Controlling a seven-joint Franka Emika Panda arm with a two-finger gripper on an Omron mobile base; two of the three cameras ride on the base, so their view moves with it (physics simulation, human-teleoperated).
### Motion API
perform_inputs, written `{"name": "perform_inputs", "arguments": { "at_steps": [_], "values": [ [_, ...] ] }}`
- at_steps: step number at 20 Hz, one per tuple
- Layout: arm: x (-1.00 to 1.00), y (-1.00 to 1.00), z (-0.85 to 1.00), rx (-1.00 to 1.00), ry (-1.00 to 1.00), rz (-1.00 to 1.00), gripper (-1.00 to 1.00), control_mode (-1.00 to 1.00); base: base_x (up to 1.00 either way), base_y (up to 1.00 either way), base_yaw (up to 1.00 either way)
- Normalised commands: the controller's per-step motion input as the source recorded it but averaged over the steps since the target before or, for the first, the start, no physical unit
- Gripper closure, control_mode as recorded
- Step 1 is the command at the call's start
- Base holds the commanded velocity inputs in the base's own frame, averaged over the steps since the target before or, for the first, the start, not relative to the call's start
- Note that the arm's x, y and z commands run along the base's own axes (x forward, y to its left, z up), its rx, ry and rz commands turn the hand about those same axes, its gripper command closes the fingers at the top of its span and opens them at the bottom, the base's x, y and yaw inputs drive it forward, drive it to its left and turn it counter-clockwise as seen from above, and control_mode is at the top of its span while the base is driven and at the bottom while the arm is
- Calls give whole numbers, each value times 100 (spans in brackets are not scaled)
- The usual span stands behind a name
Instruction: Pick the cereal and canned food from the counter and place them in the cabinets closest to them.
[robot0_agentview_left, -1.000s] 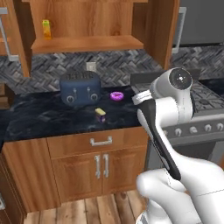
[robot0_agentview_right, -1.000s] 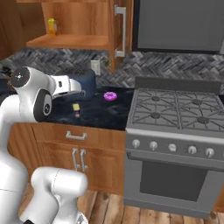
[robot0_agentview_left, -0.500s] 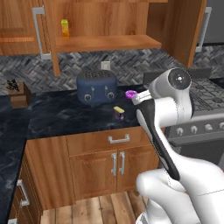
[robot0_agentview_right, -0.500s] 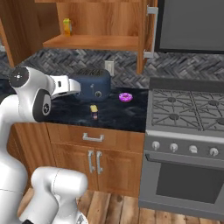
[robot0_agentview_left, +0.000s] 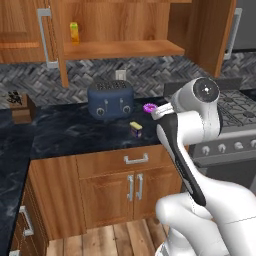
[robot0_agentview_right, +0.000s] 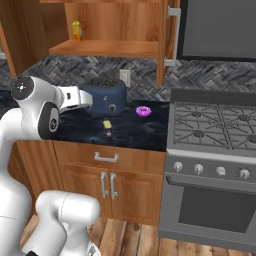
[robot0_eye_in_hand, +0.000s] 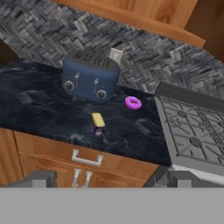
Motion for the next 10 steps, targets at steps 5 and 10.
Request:
{"name": "perform_inputs", "arguments": {
  "at_steps": [5,10],
  "values": [
    [0,0,0,0,0,0,-100,100,36,16,0],
    [0,0,0,0,0,0,-100,100,41,21,0]
  ]
}}
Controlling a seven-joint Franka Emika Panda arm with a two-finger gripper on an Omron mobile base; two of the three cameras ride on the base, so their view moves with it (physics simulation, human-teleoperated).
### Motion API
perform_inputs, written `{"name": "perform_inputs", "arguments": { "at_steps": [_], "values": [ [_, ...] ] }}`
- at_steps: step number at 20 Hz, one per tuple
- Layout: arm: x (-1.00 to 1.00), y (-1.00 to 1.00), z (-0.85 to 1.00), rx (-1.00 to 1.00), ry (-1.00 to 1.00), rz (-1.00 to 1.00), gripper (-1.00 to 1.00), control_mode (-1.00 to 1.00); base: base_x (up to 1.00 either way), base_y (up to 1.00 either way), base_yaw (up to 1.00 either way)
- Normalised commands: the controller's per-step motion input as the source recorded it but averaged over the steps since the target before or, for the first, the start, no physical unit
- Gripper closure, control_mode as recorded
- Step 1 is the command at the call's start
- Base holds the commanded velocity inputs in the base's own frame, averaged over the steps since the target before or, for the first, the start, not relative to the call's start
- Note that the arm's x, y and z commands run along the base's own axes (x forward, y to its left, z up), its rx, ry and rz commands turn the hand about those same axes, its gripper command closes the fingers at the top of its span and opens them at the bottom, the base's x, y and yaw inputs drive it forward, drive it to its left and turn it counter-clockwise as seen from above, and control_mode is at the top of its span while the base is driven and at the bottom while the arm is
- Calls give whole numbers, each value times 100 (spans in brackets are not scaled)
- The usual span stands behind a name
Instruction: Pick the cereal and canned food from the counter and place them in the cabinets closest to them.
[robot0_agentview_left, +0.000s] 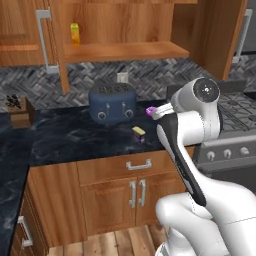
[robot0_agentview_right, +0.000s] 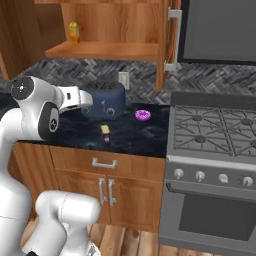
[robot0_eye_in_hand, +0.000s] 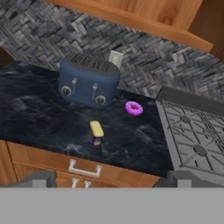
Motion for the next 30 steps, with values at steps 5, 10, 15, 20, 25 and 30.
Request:
{"name": "perform_inputs", "arguments": {
  "at_steps": [5,10,15,20,25,30],
  "values": [
    [0,0,0,0,0,0,-100,100,46,28,0],
    [0,0,0,0,0,0,-100,100,47,36,-1],
    [0,0,0,0,0,0,-100,100,44,37,-2],
    [0,0,0,0,0,0,-100,100,42,26,-1],
    [0,0,0,0,0,0,-100,100,45,14,-1],
    [0,0,0,0,0,0,-100,100,37,8,0]
  ]
}}
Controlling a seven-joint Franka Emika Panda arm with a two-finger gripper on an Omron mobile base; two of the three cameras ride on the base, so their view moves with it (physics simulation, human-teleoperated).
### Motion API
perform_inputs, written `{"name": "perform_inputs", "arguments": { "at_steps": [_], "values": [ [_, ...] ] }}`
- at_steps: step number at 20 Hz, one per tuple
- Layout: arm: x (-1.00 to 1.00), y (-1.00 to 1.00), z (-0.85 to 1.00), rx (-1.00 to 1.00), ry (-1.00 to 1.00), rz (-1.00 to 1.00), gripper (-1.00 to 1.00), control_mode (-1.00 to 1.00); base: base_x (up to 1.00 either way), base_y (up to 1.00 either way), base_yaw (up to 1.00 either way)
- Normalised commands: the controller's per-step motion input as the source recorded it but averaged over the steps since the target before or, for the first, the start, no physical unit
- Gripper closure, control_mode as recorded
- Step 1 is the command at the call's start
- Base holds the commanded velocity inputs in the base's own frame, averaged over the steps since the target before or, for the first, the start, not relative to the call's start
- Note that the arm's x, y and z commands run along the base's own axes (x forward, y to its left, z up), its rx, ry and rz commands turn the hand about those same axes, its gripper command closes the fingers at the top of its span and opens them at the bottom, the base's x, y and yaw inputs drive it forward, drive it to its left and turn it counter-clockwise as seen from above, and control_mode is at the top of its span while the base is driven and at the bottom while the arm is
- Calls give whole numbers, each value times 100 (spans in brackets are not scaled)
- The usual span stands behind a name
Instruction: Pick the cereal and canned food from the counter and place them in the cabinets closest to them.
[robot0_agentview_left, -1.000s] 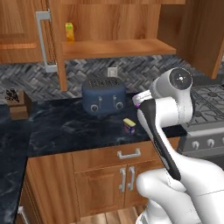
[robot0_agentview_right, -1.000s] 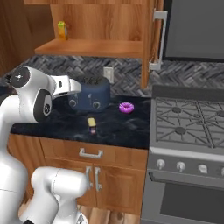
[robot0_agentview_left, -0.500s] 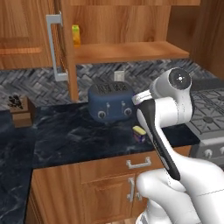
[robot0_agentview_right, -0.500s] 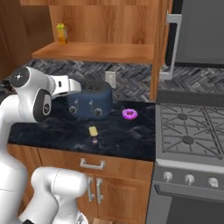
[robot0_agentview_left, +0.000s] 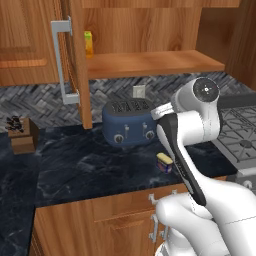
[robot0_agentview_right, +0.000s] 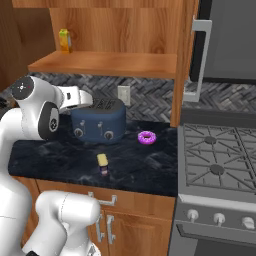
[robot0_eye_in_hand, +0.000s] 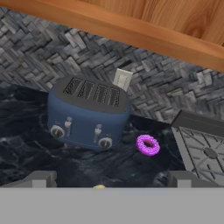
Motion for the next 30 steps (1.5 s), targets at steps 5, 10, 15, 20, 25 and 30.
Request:
{"name": "perform_inputs", "arguments": {
  "at_steps": [5,10,15,20,25,30],
  "values": [
    [0,0,0,0,0,0,-100,100,40,1,0],
    [0,0,0,0,0,0,-100,100,23,0,0],
    [0,0,0,0,0,0,-100,-100,0,0,0],
    [3,-1,-25,0,5,0,-100,-100,0,0,0],
    [5,-3,-32,0,4,3,-100,-100,0,0,0],
    [5,-5,-31,0,3,4,-100,-100,0,0,0]
  ]
}}
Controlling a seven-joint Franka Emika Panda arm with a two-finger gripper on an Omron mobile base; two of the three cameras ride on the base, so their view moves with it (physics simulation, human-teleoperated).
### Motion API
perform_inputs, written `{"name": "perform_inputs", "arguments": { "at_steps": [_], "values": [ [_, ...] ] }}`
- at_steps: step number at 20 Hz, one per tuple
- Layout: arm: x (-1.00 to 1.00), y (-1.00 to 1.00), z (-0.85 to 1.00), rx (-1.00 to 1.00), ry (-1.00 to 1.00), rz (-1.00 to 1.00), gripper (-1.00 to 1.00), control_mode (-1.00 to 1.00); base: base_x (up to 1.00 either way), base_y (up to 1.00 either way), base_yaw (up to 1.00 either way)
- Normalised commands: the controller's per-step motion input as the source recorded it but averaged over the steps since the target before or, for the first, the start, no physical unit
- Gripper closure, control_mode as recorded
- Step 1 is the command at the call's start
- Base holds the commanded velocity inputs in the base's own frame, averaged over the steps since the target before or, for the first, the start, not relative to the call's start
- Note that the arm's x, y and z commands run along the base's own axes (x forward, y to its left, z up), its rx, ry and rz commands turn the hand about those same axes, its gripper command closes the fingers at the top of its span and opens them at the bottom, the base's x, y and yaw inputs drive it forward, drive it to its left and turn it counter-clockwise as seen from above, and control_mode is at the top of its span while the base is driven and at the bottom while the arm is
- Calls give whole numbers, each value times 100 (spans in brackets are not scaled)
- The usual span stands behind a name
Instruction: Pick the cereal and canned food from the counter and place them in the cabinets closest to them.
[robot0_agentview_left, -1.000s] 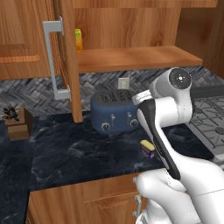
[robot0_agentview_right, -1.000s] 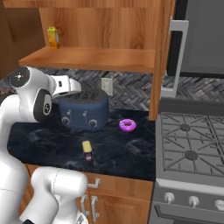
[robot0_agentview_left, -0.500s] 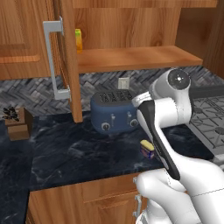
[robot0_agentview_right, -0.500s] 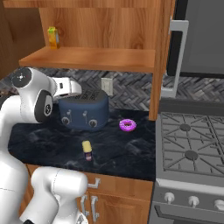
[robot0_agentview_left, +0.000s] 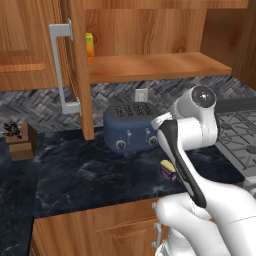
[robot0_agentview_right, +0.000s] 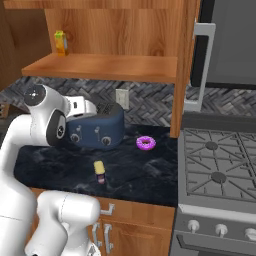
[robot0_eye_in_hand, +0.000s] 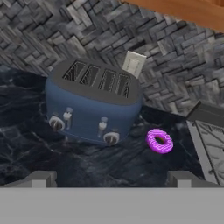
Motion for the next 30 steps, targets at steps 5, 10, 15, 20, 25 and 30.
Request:
{"name": "perform_inputs", "arguments": {
  "at_steps": [5,10,15,20,25,30],
  "values": [
    [0,-11,-29,0,1,3,-100,-100,0,0,0],
    [0,-18,-31,0,1,3,-100,-100,0,0,0],
    [0,-12,-33,-2,5,3,-100,-100,0,0,0],
    [1,-8,-37,-2,6,2,-100,-100,0,0,0],
    [0,-8,-38,-3,7,2,-100,-100,0,0,0],
    [1,-7,-39,-3,7,2,-100,-100,0,0,0]
  ]
}}
